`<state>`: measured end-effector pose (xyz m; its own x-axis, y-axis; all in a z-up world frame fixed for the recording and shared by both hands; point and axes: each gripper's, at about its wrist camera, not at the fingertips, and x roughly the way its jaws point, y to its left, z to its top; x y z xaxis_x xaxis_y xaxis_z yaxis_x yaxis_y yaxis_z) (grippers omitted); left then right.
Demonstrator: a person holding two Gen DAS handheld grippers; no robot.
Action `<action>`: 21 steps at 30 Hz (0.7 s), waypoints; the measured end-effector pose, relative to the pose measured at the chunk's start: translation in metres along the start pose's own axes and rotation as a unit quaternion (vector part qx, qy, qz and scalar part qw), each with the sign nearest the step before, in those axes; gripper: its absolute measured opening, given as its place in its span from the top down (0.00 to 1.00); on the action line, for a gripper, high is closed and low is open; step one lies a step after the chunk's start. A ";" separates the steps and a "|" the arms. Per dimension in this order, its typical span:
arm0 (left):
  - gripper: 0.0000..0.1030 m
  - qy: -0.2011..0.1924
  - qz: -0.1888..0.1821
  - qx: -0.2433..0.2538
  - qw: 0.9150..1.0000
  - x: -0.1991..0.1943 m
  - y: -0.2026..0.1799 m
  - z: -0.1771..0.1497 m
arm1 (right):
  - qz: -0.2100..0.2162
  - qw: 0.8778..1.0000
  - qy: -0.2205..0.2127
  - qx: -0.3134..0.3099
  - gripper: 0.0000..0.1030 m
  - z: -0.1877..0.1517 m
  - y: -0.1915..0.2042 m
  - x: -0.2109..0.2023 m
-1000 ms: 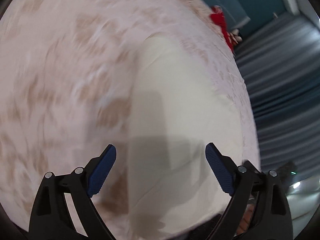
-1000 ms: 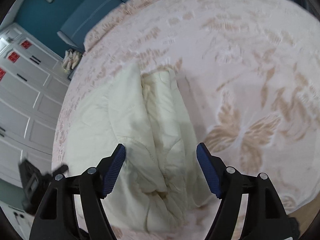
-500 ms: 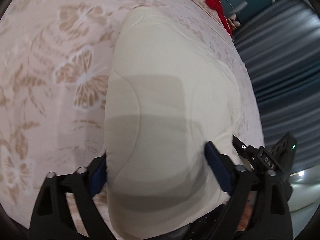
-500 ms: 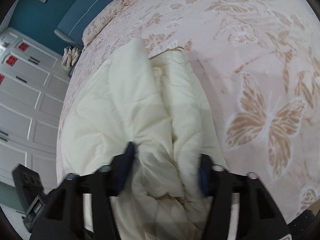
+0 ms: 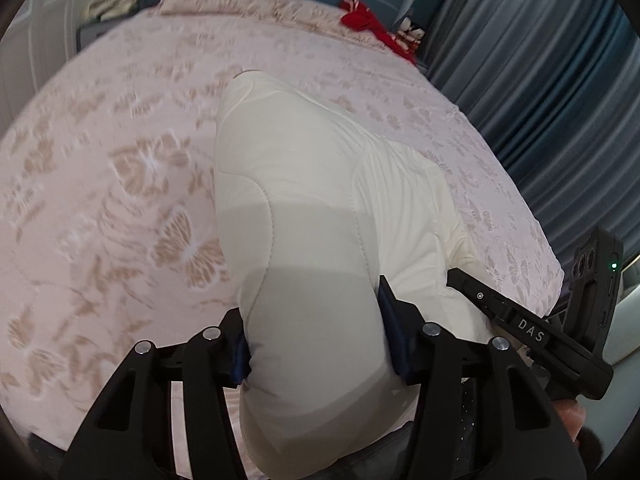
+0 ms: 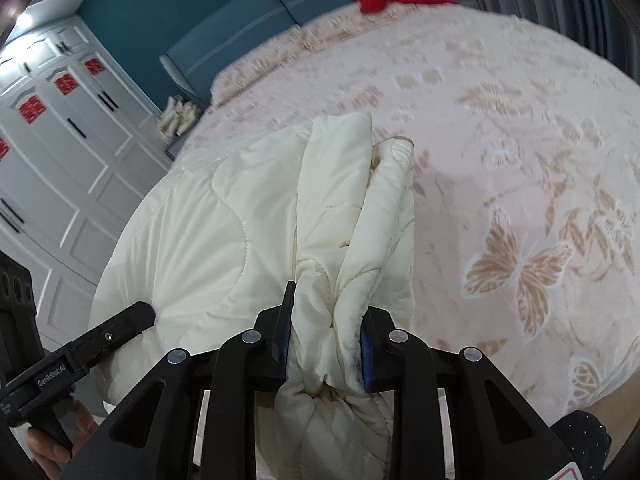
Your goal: Fold large clothes
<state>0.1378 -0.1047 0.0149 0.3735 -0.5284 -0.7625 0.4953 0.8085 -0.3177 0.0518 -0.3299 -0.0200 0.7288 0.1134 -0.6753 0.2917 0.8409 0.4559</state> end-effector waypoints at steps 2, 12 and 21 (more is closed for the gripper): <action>0.51 -0.014 0.002 0.010 1.000 -0.016 -0.004 0.000 | 0.002 1.000 -0.017 -0.011 0.75 0.001 0.010 -0.012; 0.51 -0.091 -0.003 0.031 0.995 -0.095 -0.002 0.008 | 0.028 0.994 -0.090 -0.059 0.75 0.013 0.071 -0.071; 0.51 -0.179 -0.019 0.043 0.983 -0.163 0.014 0.016 | 0.059 0.979 -0.154 -0.124 0.75 0.023 0.139 -0.117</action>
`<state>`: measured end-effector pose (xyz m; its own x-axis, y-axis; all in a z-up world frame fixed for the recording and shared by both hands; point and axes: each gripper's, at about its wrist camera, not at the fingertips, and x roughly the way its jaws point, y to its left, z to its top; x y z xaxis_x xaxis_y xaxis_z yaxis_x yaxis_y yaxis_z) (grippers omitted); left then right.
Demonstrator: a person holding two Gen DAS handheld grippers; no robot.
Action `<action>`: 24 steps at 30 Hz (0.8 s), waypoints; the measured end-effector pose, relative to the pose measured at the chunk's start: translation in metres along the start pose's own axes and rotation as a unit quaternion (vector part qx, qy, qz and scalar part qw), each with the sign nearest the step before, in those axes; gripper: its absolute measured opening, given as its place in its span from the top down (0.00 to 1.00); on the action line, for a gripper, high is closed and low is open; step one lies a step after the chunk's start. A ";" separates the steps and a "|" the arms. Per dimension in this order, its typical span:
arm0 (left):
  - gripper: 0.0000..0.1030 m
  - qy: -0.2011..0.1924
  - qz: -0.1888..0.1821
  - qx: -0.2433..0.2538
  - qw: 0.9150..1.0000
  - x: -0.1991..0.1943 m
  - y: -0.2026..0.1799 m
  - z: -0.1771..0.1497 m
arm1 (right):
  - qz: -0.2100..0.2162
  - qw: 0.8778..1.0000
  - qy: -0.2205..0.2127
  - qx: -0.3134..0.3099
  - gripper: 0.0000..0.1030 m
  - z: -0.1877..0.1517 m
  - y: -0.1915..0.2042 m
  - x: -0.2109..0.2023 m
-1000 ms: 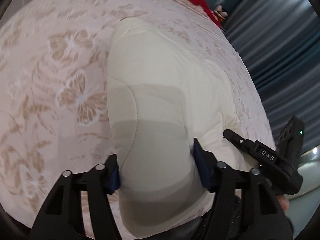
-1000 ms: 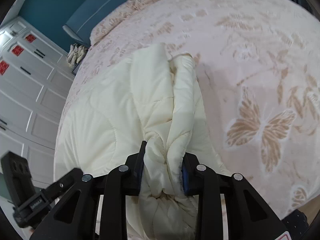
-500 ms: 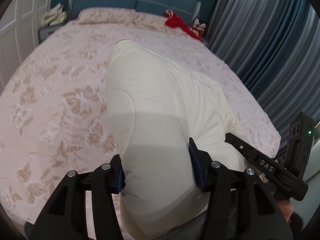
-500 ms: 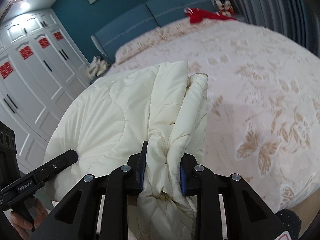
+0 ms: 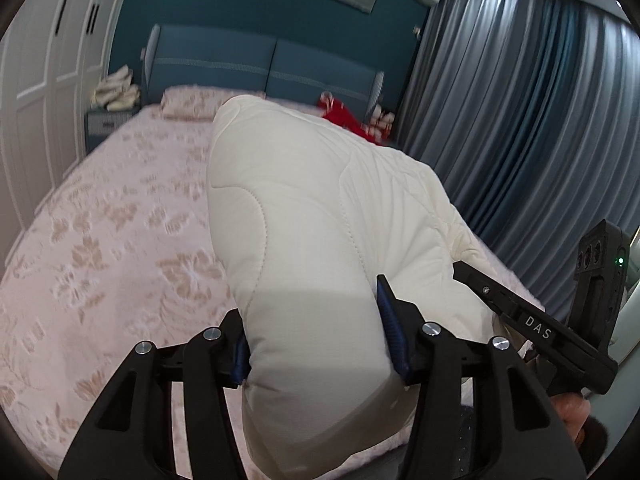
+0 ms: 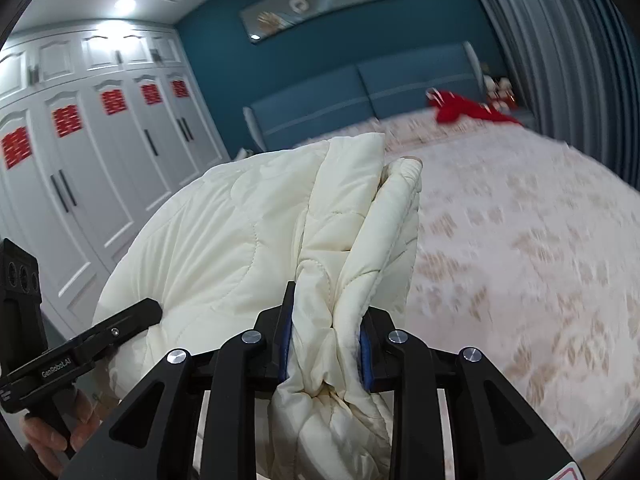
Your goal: Fold large clothes
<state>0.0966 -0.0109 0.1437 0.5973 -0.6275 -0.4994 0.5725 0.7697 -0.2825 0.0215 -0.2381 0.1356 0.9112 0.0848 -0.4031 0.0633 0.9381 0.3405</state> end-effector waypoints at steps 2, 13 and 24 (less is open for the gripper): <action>0.51 -0.024 -0.002 0.008 1.000 -0.013 0.004 0.007 | 0.007 1.000 -0.015 -0.016 0.75 0.009 0.013 -0.003; 0.51 -0.129 -0.014 0.030 0.991 -0.051 0.044 0.033 | 0.044 0.993 -0.073 -0.080 0.75 0.038 0.066 0.006; 0.51 -0.130 -0.010 0.015 0.991 -0.027 0.078 0.023 | 0.041 0.995 -0.044 -0.075 0.75 0.026 0.063 0.052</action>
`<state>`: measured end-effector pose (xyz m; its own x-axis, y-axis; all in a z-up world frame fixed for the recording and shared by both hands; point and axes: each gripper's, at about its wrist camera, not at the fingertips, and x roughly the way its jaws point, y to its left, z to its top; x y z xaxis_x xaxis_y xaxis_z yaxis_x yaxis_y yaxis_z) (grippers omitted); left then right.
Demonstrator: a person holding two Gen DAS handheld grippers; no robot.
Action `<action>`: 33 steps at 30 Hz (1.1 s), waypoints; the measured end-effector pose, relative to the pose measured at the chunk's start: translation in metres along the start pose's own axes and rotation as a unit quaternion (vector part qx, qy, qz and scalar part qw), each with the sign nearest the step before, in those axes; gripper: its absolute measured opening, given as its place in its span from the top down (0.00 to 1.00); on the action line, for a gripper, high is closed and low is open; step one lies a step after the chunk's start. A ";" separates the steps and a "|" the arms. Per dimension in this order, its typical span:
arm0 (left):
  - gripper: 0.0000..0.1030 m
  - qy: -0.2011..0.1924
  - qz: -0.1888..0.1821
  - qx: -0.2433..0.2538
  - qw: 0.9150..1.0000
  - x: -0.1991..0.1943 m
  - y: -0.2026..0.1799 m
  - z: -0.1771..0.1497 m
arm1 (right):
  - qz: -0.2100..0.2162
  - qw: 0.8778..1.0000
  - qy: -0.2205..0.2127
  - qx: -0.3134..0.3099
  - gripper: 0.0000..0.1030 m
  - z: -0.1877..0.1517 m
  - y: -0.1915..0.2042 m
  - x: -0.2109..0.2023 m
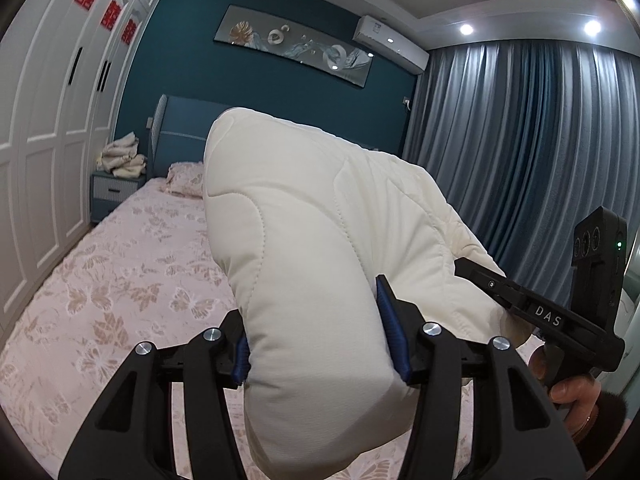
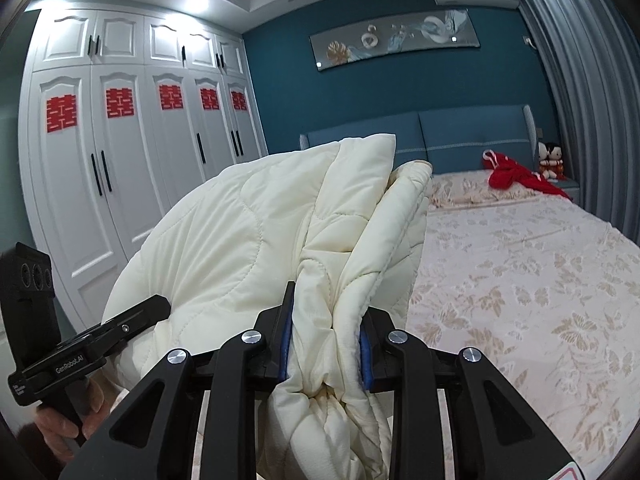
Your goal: Fold large clothes
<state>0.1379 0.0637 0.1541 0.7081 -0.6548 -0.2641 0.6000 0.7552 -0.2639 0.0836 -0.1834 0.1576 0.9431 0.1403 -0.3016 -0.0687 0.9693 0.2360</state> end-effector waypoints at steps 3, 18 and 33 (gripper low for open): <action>0.51 0.013 0.000 -0.012 1.000 0.013 0.011 -0.017 | -0.005 1.000 0.021 0.008 0.75 -0.017 -0.008 0.018; 0.51 0.109 0.015 -0.073 0.991 0.077 0.057 -0.110 | -0.027 0.992 0.120 0.040 0.75 -0.103 -0.043 0.091; 0.47 0.189 0.050 -0.103 0.975 0.120 0.091 -0.181 | -0.055 0.975 0.211 0.046 0.69 -0.179 -0.062 0.148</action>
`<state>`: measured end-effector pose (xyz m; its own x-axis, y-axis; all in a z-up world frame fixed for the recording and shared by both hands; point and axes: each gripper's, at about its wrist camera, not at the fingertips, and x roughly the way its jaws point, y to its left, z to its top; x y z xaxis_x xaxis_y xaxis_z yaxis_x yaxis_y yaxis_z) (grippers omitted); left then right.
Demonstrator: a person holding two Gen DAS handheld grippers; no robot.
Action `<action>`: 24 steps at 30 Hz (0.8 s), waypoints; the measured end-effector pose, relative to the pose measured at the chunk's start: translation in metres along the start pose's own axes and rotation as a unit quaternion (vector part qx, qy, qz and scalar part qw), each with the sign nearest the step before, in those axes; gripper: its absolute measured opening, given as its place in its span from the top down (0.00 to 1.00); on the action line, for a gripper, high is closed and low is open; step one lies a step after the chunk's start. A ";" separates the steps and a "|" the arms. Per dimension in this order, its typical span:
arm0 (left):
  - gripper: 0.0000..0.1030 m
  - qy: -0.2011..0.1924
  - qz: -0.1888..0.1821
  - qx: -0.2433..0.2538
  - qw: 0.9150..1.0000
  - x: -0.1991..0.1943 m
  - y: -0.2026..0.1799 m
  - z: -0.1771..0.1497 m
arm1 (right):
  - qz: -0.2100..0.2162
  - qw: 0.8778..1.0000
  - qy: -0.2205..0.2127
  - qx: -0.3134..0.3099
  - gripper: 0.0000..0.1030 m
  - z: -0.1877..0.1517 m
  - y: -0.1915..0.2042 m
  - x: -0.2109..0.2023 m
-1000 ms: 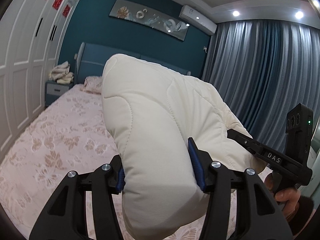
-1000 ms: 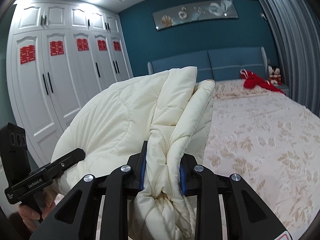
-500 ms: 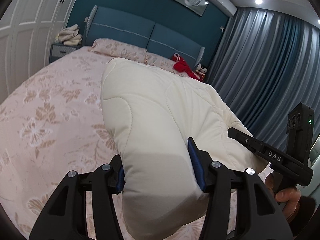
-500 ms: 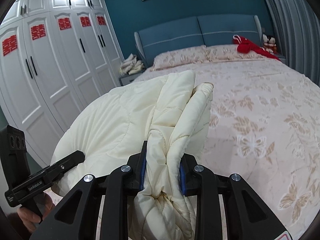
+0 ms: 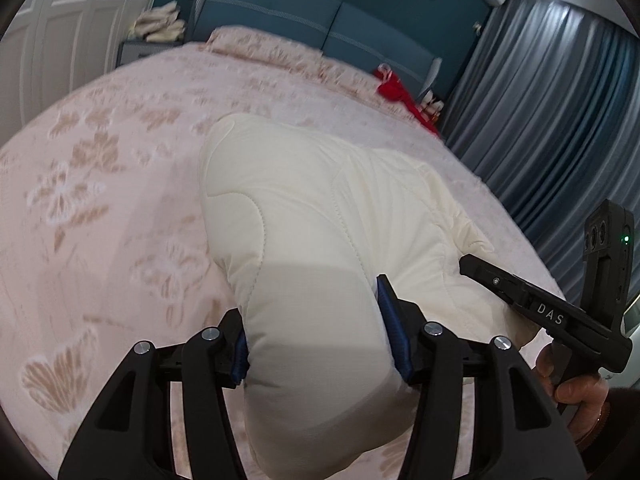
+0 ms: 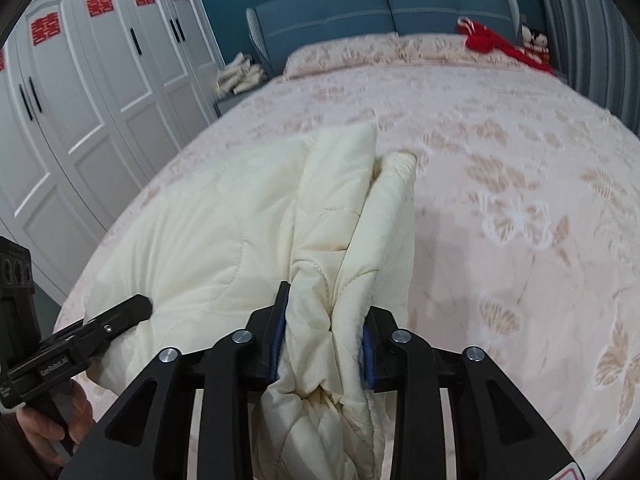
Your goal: Fold large clothes
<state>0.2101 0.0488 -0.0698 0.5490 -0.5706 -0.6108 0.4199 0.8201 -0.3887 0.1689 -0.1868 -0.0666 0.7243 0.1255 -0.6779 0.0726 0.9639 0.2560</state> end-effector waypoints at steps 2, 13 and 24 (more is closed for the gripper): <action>0.43 0.010 0.004 -0.004 1.000 0.003 0.003 -0.006 | 0.002 1.000 0.017 0.011 0.60 -0.006 -0.006 0.005; 0.24 0.026 0.127 -0.012 0.992 -0.048 -0.004 -0.004 | -0.013 0.997 -0.015 0.071 0.61 0.004 -0.013 -0.070; 0.33 0.058 0.186 0.014 0.981 -0.024 -0.055 0.051 | -0.040 0.998 0.048 -0.013 0.98 0.047 0.037 -0.017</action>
<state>0.2109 0.0150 0.0016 0.5835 -0.2218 -0.7812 0.2263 0.9683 -0.1059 0.1918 -0.1641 -0.0132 0.6471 0.0678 -0.7594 0.1094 0.9775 0.1806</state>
